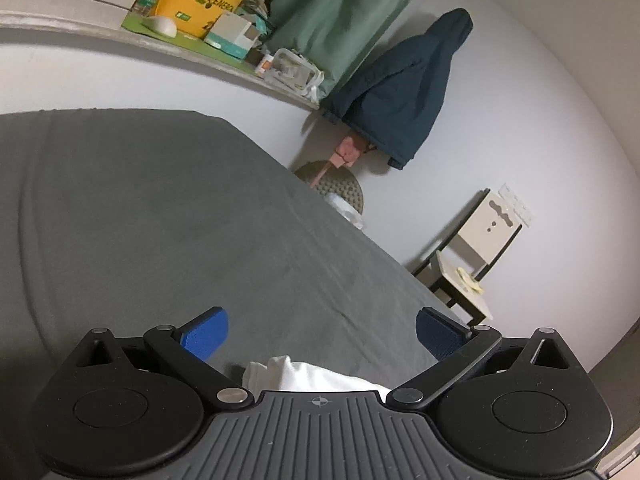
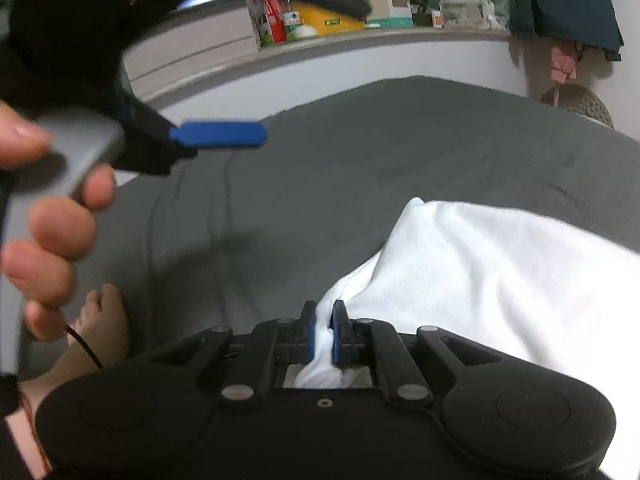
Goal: Fold clothes
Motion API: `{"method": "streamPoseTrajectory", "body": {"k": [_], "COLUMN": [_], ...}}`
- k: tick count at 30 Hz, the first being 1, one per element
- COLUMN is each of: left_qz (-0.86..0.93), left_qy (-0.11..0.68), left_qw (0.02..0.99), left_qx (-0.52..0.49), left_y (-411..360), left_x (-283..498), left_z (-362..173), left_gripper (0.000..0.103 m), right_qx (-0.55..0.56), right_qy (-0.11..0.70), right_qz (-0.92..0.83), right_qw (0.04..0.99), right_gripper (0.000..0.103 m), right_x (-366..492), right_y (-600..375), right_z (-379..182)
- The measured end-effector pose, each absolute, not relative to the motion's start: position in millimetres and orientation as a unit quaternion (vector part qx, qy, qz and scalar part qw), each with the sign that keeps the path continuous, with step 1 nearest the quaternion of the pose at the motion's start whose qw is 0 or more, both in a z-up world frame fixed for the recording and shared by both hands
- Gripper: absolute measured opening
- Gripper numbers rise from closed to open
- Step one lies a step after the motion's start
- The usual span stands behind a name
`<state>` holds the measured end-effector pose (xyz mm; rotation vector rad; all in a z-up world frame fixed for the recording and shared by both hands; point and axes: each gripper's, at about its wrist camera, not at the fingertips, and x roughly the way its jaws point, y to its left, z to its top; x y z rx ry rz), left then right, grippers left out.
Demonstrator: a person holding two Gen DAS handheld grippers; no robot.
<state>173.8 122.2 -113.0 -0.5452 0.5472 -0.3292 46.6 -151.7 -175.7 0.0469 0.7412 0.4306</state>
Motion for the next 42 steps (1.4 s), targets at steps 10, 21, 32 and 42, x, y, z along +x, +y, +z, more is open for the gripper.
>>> {"method": "streamPoseTrajectory", "body": {"k": [10, 21, 32, 42], "left_qz": [-0.139, -0.141, -0.147, -0.171], "left_qy": [0.256, 0.257, 0.262, 0.249], "left_qw": [0.918, 0.918, 0.917, 0.925], "left_qx": [-0.27, -0.268, -0.263, -0.231], "left_y": [131.1, 134.1, 130.3, 122.6], "left_x": [172.0, 166.3, 166.4, 164.5], "left_z": [-110.6, -114.3, -119.4, -110.9], "left_gripper": [0.103, 0.103, 0.103, 0.103], "right_qx": [-0.077, -0.047, -0.072, -0.053], "right_qy": [0.282, 0.326, 0.3, 0.306], "right_qz": [0.247, 0.242, 0.276, 0.272], "right_qw": [0.924, 0.913, 0.91, 0.911], "right_gripper": [0.064, 0.006, 0.007, 0.061], "right_x": [-13.6, -3.8, -13.4, -10.3], "right_y": [-152.4, -148.3, -135.9, -140.4], "right_z": [-154.2, -175.2, -174.8, -170.1]}}
